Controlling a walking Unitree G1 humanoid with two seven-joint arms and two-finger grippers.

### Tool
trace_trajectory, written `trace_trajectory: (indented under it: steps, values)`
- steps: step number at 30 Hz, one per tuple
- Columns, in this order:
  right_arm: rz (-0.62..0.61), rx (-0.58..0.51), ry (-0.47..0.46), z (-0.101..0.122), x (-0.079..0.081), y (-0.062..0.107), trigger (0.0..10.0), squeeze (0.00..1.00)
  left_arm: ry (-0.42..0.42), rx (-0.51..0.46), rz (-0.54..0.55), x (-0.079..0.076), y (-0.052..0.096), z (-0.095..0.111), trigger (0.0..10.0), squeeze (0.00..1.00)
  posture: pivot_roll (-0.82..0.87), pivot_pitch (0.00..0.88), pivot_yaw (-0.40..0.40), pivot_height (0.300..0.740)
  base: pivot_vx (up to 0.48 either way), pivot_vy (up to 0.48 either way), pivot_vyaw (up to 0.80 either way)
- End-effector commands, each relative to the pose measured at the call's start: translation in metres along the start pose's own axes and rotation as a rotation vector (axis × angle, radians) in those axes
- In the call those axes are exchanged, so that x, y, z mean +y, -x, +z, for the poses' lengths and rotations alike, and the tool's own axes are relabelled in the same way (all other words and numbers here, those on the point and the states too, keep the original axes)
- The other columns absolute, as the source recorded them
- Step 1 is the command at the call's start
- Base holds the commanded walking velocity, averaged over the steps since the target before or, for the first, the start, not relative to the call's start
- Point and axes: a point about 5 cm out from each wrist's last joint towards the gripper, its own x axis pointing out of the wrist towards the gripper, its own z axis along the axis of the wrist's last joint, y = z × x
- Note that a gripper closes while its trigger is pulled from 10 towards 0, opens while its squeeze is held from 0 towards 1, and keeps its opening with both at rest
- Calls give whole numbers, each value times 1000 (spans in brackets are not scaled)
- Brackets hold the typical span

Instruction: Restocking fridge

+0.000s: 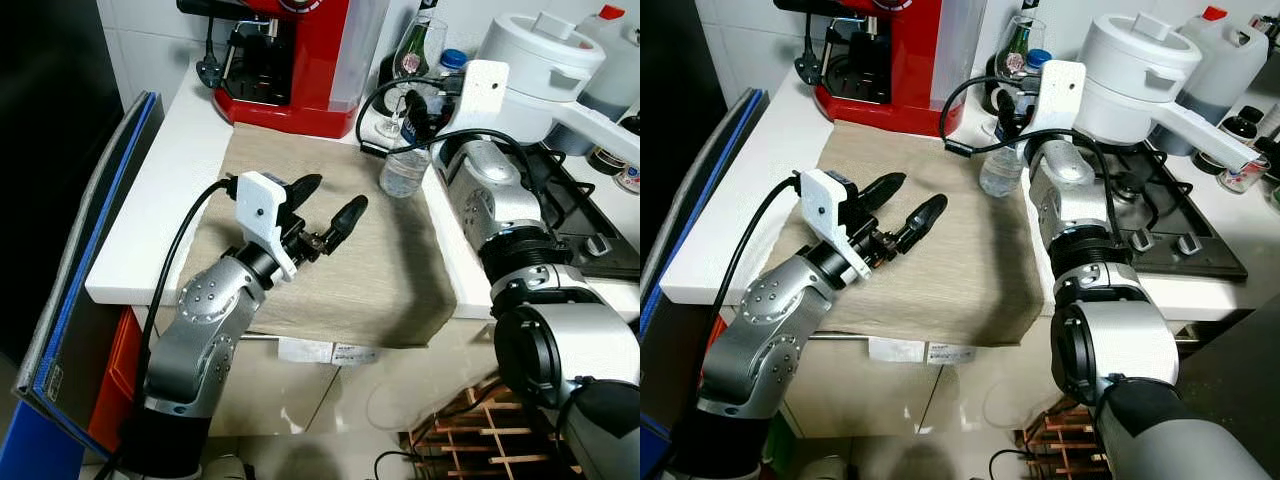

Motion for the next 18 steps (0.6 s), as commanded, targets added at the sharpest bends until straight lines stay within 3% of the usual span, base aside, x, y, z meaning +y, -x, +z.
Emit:
trace_trajectory:
  steps: [1, 2, 4, 6, 10, 12, 15, 16, 17, 18]
  values:
    - [5, -214, 66, 36, -1, 1, 10000, 0, -45, -12, 39, 0, -4, 4, 10000, 0, 69, 0, -142, 740, 0, 0, 0]
    - [5, -214, 66, 36, -1, 1, 10000, 0, -45, -12, 39, 0, -4, 4, 10000, 0, 69, 0, -142, 740, 0, 0, 0]
    - [5, -374, 105, 52, 0, 14, 10000, 0, -37, -44, 116, 3, 1, 9, 10000, 0, 61, 0, -136, 740, 0, 0, 0]
    - [-6, -458, 121, 59, -1, 24, 10000, 0, -29, -59, 160, 3, 5, 11, 10000, 0, 58, 0, -131, 740, 0, 0, 0]
    - [-71, -507, 126, 55, -8, 39, 10000, 0, -38, -66, 235, 6, 9, 11, 10000, 0, 57, 0, -128, 740, 0, 0, 0]
    - [-150, -534, 148, 46, -16, 55, 10000, 0, -65, -67, 296, 10, 10, 9, 10000, 0, 60, 0, -121, 740, 0, 0, 0]
    - [-250, -500, 126, 23, -26, 78, 10000, 0, -75, -86, 421, 28, 12, 12, 10000, 0, 56, 0, -97, 740, 0, 0, 0]
    - [-250, -500, 126, 23, -26, 78, 10000, 0, -75, -86, 421, 28, 12, 12, 10000, 0, 56, 0, -97, 740, 0, 0, 0]
    - [-259, -473, 110, 7, -28, 94, 10000, 0, -71, -105, 553, 45, 21, 13, 10000, 0, 33, 0, -78, 740, 0, 0, 0]
    - [-262, -452, 99, -1, -29, 101, 10000, 0, -73, -106, 614, 52, 27, 13, 10000, 0, 28, 0, -75, 740, 0, 0, 0]
